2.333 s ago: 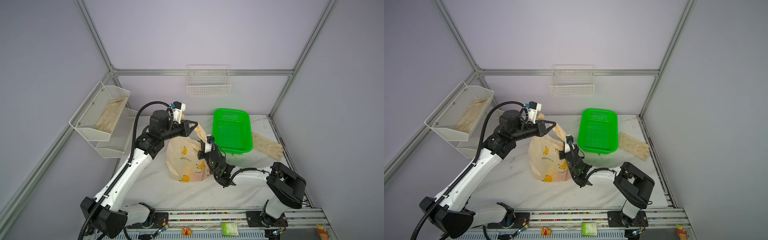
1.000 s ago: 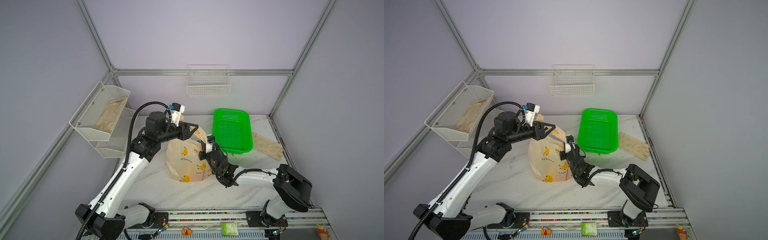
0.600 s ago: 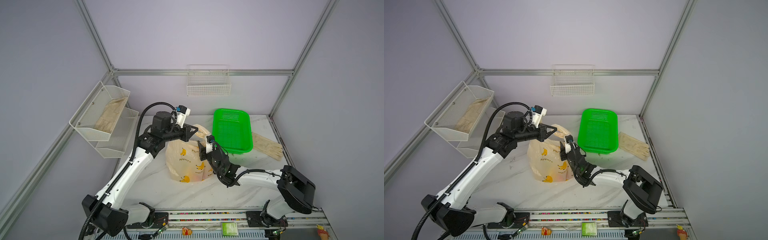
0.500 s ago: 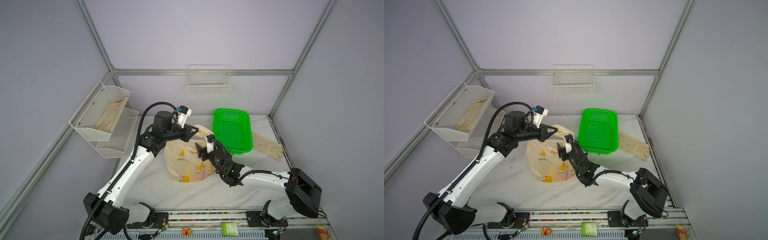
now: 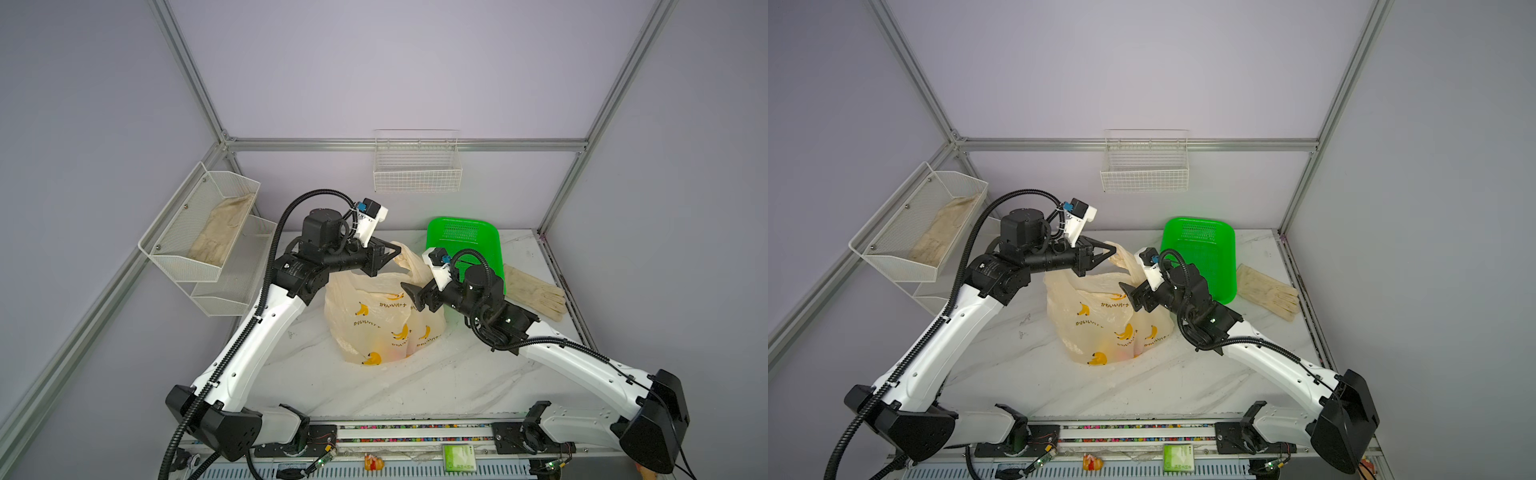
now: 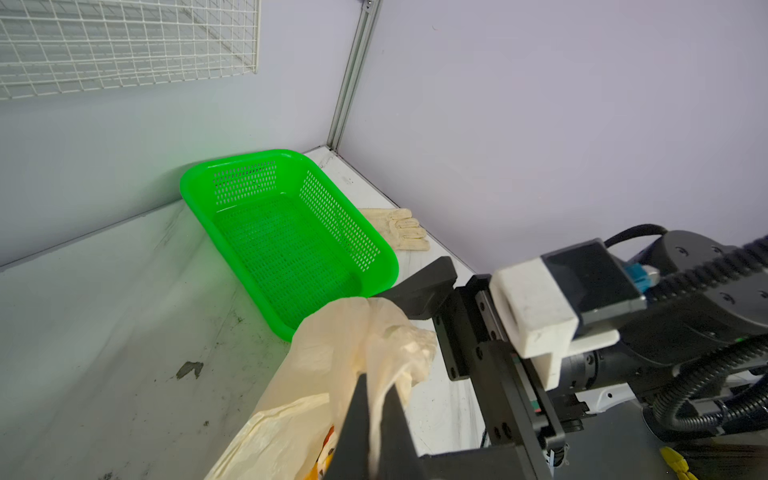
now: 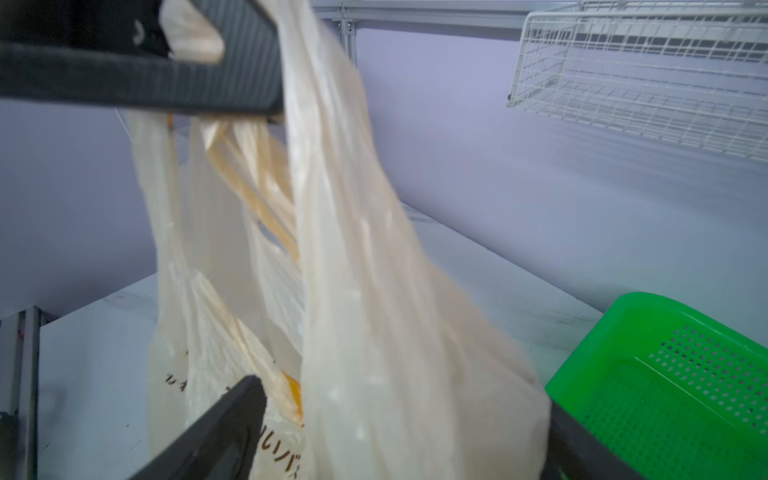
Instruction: Place the fake fruits into the plastic bag and tie a complex knot
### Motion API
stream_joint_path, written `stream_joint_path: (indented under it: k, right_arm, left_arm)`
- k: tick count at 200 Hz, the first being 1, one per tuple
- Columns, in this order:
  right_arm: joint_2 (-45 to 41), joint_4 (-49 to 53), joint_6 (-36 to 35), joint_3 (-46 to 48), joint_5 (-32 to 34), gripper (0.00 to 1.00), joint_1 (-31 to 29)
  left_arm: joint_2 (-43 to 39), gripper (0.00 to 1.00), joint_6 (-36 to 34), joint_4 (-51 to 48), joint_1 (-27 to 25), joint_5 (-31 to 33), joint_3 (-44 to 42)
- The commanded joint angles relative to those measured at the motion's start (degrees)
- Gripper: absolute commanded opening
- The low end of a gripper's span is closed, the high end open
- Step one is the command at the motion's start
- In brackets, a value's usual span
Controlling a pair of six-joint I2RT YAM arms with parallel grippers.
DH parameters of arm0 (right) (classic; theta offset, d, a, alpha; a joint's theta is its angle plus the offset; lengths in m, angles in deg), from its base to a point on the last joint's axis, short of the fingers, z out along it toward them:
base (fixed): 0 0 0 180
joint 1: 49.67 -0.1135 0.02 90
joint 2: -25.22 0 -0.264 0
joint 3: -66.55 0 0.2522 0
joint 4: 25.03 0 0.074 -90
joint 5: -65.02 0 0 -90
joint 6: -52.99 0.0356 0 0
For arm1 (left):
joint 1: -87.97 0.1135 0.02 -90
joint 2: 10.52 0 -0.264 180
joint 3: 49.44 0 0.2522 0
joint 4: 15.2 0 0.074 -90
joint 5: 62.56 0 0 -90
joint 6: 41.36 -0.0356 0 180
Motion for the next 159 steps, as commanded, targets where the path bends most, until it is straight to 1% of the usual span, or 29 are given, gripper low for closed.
stream_joint_path:
  k: [1, 6, 19, 28, 64, 73, 83, 86, 97, 110, 121, 128, 145, 159]
  right_arm:
    - [-0.5, 1.7, -2.4, -1.2, -1.1, 0.94, 0.2]
    - [-0.8, 0.2, -1.9, -0.9, 0.2, 0.94, 0.2]
    - [-0.7, -3.0, 0.5, -0.8, 6.1, 0.95, 0.2]
    - [-0.1, -5.0, 1.1, -0.8, 7.3, 0.97, 0.1]
    - [4.8, -15.4, 3.0, -0.5, 13.9, 0.97, -0.1]
    - [6.8, -17.9, 3.1, -0.7, 14.4, 0.96, -0.1]
    - [9.5, -21.4, 4.1, -0.9, 16.0, 0.92, -0.3]
    - [10.2, -22.6, 4.5, -0.9, 16.7, 0.91, -0.5]
    - [12.4, -26.7, 6.2, -0.7, 19.8, 0.86, -0.9]
    - [15.4, -30.7, 7.4, -0.5, 24.6, 0.76, -1.7]
    - [18.0, -32.8, 7.4, -0.1, 29.9, 0.67, -2.5]
    - [19.4, -33.4, 7.5, 0.5, 32.0, 0.61, -2.7]
    - [20.4, -36.3, 8.0, 4.6, 33.6, 0.48, -2.9]
    - [19.7, -39.5, 9.0, 9.6, 32.7, 0.42, -2.9]
  left_arm:
    - [0.0, 0.0, -1.3, -0.2, -0.1, -1.8, 5.2]
    - [0.0, 0.0, -1.1, -0.2, -0.1, -2.1, 5.2]
    - [0.0, 0.0, -0.7, -0.2, -0.1, -2.3, 5.0]
    - [-0.1, 0.0, -0.7, -0.1, -0.1, -2.3, 4.6]
    - [0.2, 0.0, -0.1, 0.6, -0.1, -2.4, 3.9]
    - [0.4, 0.0, 0.2, 0.7, -0.1, -2.4, 4.1]
    - [0.5, 0.0, 0.2, 0.9, -0.1, -2.6, 4.3]
    - [0.5, 0.0, 1.7, 0.9, -0.1, -2.7, 4.5]
    - [0.6, 0.0, 3.1, 1.1, 0.0, -3.0, 4.9]
    - [0.7, 0.0, 4.5, 1.2, -0.1, -3.4, 5.5]
    - [0.8, 0.0, 5.6, 1.4, -0.1, -3.9, 6.0]
    - [0.8, 0.0, 6.2, 1.6, -0.1, -3.9, 6.1]
    - [0.8, 0.0, 7.3, 2.0, -0.1, -2.7, 6.7]
    - [0.7, 0.0, 7.8, 2.0, 0.1, -0.7, 7.4]
